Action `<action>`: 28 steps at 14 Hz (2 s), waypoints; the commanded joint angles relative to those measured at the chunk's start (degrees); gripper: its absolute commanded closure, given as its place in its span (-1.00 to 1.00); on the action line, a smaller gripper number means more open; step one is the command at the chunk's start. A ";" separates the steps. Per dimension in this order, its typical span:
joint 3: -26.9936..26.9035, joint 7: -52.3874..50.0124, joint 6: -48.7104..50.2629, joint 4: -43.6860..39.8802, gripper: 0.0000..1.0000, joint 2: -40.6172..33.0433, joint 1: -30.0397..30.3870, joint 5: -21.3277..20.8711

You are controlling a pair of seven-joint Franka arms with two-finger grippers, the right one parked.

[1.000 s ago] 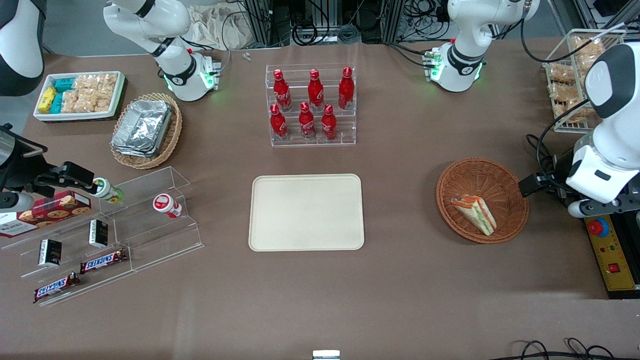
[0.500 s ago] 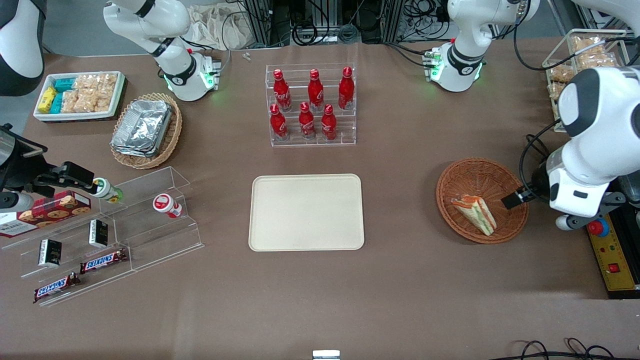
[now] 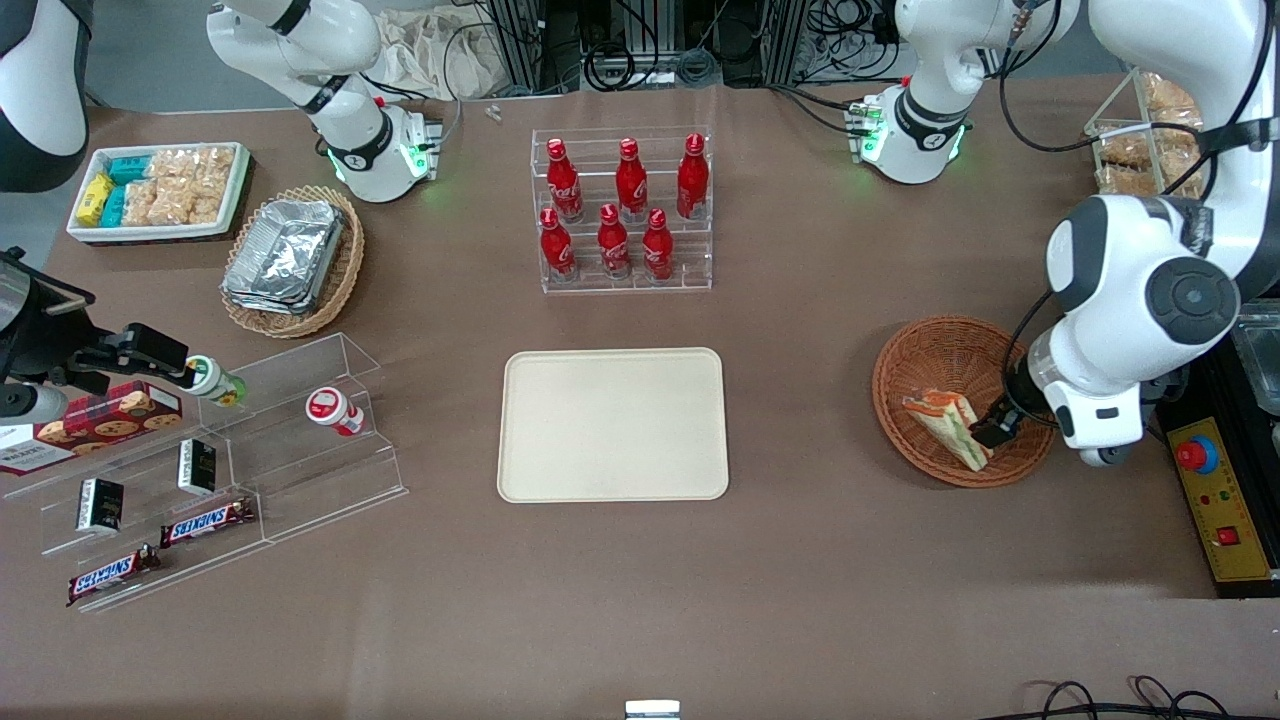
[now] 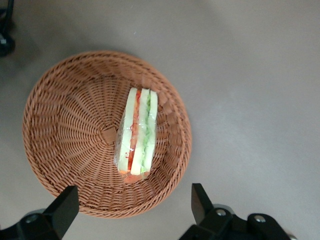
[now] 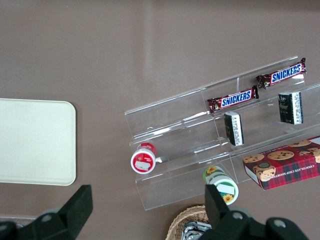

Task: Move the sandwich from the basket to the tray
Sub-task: 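Lower the left gripper and close it on the wrapped sandwich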

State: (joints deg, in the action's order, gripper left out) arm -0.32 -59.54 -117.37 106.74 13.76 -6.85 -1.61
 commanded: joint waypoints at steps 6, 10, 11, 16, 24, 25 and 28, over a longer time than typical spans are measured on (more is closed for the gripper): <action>-0.03 -4.54 -4.78 4.78 -0.99 3.73 -0.62 -1.55; -0.03 -4.45 -9.97 8.65 -0.99 4.51 -0.53 -4.09; -0.03 -4.45 -10.24 8.75 -0.99 4.78 -0.53 -4.19; -0.12 -4.45 -13.30 10.58 -0.99 6.28 -0.35 -4.98; -0.38 -4.71 -16.84 12.00 0.78 6.98 -0.18 -4.89; -0.38 -4.80 -16.84 11.82 1.00 6.98 -0.26 -4.89; -0.30 -4.80 -16.40 11.12 1.00 6.54 -0.27 -4.89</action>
State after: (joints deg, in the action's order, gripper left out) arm -0.63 -62.53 -132.93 118.05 20.91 -7.11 -5.11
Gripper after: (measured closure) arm 0.604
